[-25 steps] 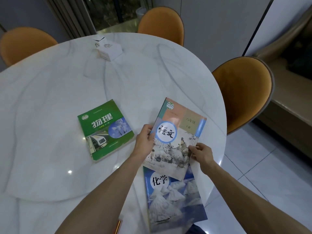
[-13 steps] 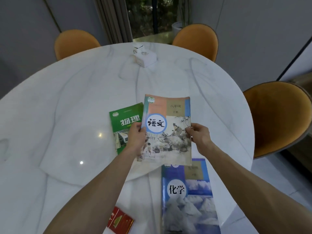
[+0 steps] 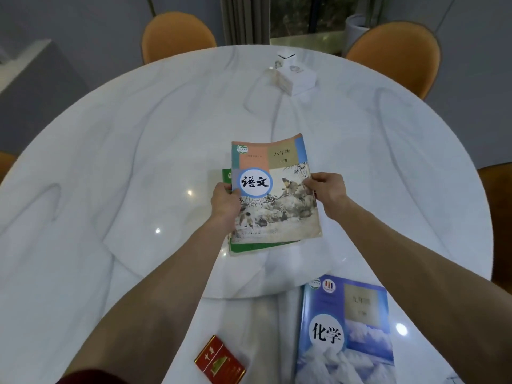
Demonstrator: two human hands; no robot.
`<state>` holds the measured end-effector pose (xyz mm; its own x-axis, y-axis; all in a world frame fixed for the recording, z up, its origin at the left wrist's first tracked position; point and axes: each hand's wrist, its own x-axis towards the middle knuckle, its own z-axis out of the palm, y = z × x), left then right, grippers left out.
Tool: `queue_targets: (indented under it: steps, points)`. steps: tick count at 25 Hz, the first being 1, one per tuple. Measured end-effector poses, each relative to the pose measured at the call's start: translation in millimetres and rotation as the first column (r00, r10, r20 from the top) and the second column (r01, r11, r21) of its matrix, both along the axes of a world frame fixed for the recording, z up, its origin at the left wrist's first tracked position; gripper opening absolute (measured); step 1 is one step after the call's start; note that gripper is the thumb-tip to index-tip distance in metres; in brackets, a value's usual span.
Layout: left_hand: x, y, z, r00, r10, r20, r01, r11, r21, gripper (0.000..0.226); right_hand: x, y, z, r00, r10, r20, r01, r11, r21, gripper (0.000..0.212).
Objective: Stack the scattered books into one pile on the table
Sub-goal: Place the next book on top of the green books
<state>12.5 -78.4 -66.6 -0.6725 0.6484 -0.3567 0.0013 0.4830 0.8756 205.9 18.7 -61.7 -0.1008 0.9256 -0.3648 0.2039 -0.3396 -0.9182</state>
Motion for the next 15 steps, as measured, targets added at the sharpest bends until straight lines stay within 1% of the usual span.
queue_targets:
  steps: [3,6,9,12,15]
  points:
    - [-10.1,2.7,-12.3,1.000,0.021,-0.021,-0.022,0.999,-0.031,0.022,-16.0,7.4,-12.1,0.998,0.008,0.069,-0.009,1.000,0.010,0.014]
    - [-14.9,4.3,-27.1,0.998,0.009,-0.061,-0.014,0.997,-0.074,0.023,-29.5,13.0,-28.5,0.989,0.023,0.143,-0.022,1.000,-0.005,0.013]
    - [-16.5,1.2,-43.0,0.982,-0.074,-0.176,0.051,0.989,-0.136,0.024,-34.1,12.7,-44.9,0.973,0.043,0.227,-0.037,0.999,-0.033,0.011]
    - [-19.3,-2.9,-56.5,0.927,-0.173,-0.333,0.108,0.973,-0.205,0.021,-33.2,11.8,-57.9,0.946,0.060,0.318,-0.058,0.998,-0.016,0.016]
    - [-20.8,-7.3,-62.7,0.876,-0.205,-0.437,0.095,0.961,-0.261,0.022,-32.8,11.6,-66.0,0.926,0.095,0.365,-0.112,0.993,0.024,0.017]
